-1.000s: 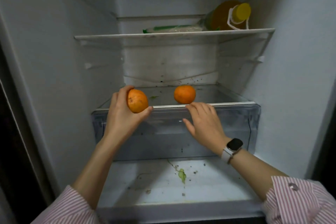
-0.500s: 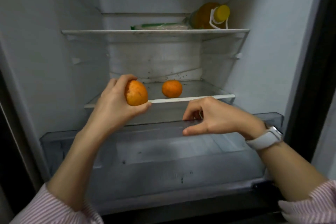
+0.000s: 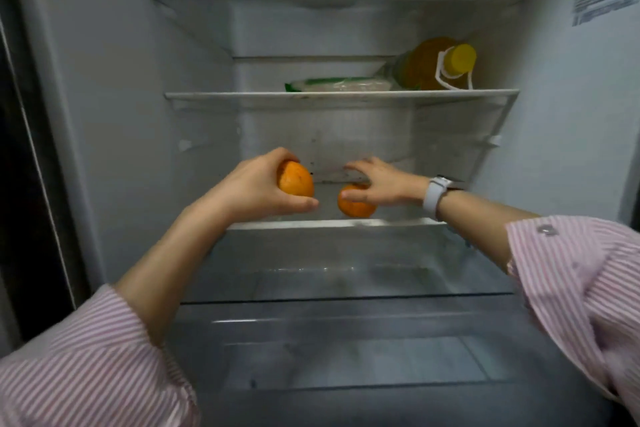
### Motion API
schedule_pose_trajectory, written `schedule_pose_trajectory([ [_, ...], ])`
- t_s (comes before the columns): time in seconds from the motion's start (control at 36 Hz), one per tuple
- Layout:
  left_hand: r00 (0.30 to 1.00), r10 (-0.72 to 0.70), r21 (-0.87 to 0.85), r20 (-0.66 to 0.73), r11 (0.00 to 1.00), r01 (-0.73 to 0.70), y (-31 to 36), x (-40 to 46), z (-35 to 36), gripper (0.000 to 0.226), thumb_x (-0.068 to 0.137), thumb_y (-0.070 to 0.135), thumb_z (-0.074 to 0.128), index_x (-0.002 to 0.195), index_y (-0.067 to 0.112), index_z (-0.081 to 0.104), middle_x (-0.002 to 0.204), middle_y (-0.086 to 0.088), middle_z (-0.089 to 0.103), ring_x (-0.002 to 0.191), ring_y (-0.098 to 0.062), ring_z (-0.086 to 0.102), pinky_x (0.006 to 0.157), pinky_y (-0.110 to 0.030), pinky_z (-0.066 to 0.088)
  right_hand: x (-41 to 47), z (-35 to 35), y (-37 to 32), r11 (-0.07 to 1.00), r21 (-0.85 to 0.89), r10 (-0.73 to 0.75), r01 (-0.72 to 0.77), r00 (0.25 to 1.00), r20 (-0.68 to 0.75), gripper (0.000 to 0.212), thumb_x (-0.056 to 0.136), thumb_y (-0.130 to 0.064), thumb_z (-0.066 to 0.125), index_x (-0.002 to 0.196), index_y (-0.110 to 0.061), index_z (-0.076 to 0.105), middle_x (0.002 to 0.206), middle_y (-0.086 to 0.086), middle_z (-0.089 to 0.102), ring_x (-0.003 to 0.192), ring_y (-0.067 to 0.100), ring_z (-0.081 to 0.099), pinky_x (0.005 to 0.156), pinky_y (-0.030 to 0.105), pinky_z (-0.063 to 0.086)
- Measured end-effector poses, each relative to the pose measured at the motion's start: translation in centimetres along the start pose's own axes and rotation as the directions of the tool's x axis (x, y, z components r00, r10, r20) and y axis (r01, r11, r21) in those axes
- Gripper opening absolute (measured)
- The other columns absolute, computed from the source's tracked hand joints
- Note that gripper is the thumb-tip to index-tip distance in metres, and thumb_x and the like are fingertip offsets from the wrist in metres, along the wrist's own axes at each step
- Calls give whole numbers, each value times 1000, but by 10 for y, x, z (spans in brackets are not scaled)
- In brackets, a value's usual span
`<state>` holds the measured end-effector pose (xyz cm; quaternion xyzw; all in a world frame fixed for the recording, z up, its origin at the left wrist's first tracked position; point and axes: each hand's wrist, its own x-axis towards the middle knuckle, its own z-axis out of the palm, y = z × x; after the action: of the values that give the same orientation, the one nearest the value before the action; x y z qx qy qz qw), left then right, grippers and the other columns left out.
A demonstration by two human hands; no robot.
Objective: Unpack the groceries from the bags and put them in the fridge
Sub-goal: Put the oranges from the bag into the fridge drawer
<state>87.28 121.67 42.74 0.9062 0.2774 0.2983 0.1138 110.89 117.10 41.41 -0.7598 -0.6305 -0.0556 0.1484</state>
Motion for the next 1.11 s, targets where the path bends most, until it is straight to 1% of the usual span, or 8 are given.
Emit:
schedule_pose_trajectory([
  [0.06,996,3,59,85,998,-8,-3,10,3,66,67,52,75,122,29,46,108,7,52,96,-14,50,79,-29,42,14,17,8,999,-16,39,-37,997,72,75,84,-58,51,144,-24,22,147,16,26,130,35,35,108,46,33],
  [0.25,872,-15,243,488,963,-119,-24,25,35,68,66,51,77,121,30,44,117,5,54,101,-15,54,84,-31,49,6,20,2,991,130,-41,33,997,59,57,77,-30,69,125,-24,38,122,9,43,99,24,52,77,32,46],
  [0.33,797,-40,284,602,944,-166,-31,28,57,64,65,46,79,117,29,46,112,5,55,100,-14,55,85,-31,50,-14,0,-12,955,295,-117,32,954,275,45,81,-27,67,120,-24,46,119,4,51,101,22,57,76,39,57],
  [0.44,688,-94,361,720,897,-255,-42,25,88,66,68,43,79,122,25,45,115,2,58,98,-14,54,82,-27,45,-35,9,-22,956,292,-175,-20,762,624,44,83,-26,66,124,-24,50,122,4,50,107,24,55,80,39,56],
  [0.5,662,-115,374,741,889,-264,-52,24,101,69,69,43,78,125,23,43,119,0,57,103,-17,55,85,-29,45,-39,33,-21,974,225,-165,14,723,671,51,82,-29,67,127,-27,44,127,2,46,112,24,51,86,38,54],
  [0.69,781,-94,306,618,943,-128,-89,19,135,77,72,43,75,131,17,33,133,-4,41,114,-20,46,86,-28,40,-30,115,17,983,159,-155,96,896,416,66,78,-30,70,131,-26,32,128,4,32,110,25,47,91,30,43],
  [0.94,689,-237,345,685,938,-20,-88,18,144,103,75,53,68,148,14,6,152,-7,19,135,-25,30,109,-34,31,-30,115,18,996,86,-74,36,862,501,87,83,-33,66,147,-19,10,150,4,23,134,20,31,101,21,27],
  [1.11,675,-210,385,708,915,-119,-66,33,116,89,84,54,57,148,13,10,154,-8,22,138,-24,28,111,-32,27,-34,72,-8,999,-25,-9,30,806,592,79,90,-36,55,148,-20,4,154,2,21,138,17,26,108,23,23],
])
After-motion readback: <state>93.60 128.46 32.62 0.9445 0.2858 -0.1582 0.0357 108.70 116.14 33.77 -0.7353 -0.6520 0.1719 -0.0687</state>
